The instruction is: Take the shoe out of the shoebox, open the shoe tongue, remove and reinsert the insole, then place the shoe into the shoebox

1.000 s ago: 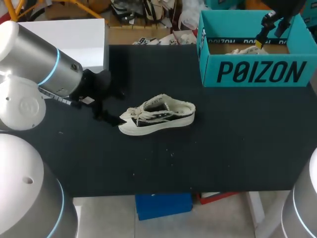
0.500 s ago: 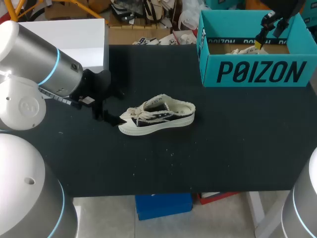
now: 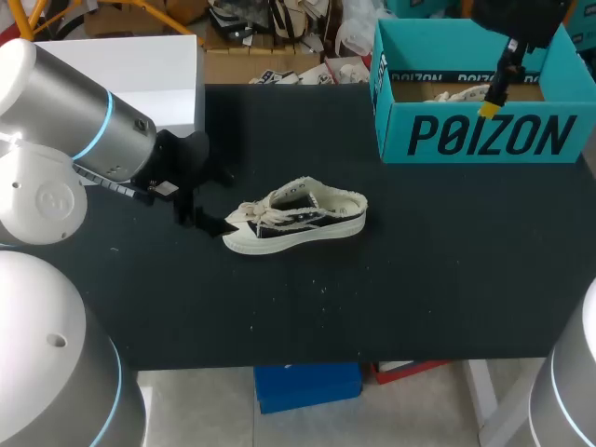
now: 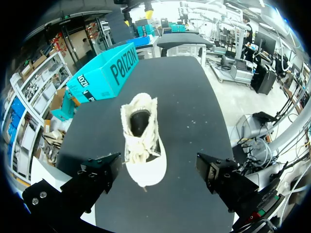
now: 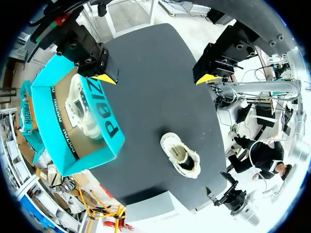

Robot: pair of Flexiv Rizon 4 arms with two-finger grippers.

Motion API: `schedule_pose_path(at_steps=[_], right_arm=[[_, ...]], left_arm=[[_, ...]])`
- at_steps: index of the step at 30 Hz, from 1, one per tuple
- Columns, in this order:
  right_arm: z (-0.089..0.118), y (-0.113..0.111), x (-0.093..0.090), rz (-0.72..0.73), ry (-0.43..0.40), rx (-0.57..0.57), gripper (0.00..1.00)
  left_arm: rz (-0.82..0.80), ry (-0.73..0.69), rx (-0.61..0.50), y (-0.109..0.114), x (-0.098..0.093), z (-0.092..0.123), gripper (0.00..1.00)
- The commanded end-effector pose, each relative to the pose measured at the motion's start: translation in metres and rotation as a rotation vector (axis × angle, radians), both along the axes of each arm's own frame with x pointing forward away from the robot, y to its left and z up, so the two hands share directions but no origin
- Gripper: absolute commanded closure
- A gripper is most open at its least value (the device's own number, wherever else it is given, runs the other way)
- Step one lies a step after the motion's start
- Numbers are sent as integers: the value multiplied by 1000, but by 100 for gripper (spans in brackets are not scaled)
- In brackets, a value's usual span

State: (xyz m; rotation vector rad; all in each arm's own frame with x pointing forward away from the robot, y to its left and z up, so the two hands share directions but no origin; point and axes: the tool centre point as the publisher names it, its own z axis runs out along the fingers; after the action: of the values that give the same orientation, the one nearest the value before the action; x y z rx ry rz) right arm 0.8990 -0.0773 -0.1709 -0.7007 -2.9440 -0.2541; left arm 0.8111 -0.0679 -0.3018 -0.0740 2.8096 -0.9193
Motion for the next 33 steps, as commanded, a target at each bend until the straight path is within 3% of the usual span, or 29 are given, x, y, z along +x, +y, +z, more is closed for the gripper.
schedule_pose_path(at_steps=[1,19,27,33], right_arm=[[2,2,10,3,27,-3,0],[2,2,10,3,27,-3,0],[0,30,-12,145,-144,116,0],[-27,54,-24,194,-237,160,0]], left_arm=[[-2,-5,-5,2,-1,-1,0],[-2,-5,-5,2,-1,-1,0],[-2,-5,-5,2,-1,-1,0],[-2,-5,-5,2,-1,-1,0]])
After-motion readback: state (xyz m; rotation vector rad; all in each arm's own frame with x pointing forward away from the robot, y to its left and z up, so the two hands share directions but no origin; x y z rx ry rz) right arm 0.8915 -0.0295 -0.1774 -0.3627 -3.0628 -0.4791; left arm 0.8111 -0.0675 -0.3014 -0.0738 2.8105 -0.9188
